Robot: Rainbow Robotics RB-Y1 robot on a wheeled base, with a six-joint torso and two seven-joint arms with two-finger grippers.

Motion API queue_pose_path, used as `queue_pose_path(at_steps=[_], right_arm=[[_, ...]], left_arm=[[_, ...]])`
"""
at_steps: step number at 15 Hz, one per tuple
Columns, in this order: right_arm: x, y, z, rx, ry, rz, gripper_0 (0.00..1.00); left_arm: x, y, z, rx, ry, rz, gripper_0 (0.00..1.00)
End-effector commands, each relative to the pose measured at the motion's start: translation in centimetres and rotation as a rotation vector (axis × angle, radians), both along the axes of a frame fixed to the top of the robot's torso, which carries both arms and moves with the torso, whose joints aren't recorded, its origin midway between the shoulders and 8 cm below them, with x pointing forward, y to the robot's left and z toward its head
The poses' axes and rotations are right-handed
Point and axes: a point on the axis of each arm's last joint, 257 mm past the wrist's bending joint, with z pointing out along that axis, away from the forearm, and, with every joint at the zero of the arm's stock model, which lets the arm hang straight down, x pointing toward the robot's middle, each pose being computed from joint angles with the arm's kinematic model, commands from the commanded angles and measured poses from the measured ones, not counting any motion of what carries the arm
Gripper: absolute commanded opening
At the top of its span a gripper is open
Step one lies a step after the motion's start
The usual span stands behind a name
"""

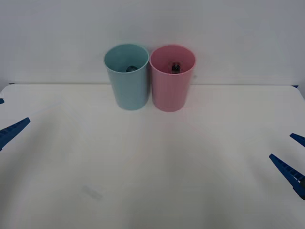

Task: Grasp the object on the table and drop it into the matching bin: aluminum can to the light blue bin, PET bottle to the pink bin.

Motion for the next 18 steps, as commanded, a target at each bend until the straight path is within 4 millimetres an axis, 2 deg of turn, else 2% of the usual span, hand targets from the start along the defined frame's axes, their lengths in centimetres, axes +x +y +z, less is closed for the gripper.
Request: queue_pose_path(at_steps=[1,3,6,12,18], right_arm=[[0.0,0.0,0.0,0.000,0.000,0.000,1.00],[0.0,0.0,0.0,0.000,0.000,0.000,1.00],[0.0,0.0,0.0,0.000,0.000,0.000,1.00],[0.0,0.0,0.0,0.000,0.000,0.000,1.00],[0.0,0.0,0.0,0.000,0.000,0.000,1.00]], left_arm=[[-3.0,-0.4,-1.5,0.012,0.034,0.011,1.00],[-4.4,-0.3,-3.2,0.033,0.015,0.037,1.00],[-5.4,-0.7,-4.5,0.028,-0.002,0.047,1.00],[-6.3,-0.7,-5.2,-0.003,0.023,0.050,1.00],[-6.2,-0.1,-5.2,0.001,0.024,0.070,1.00]])
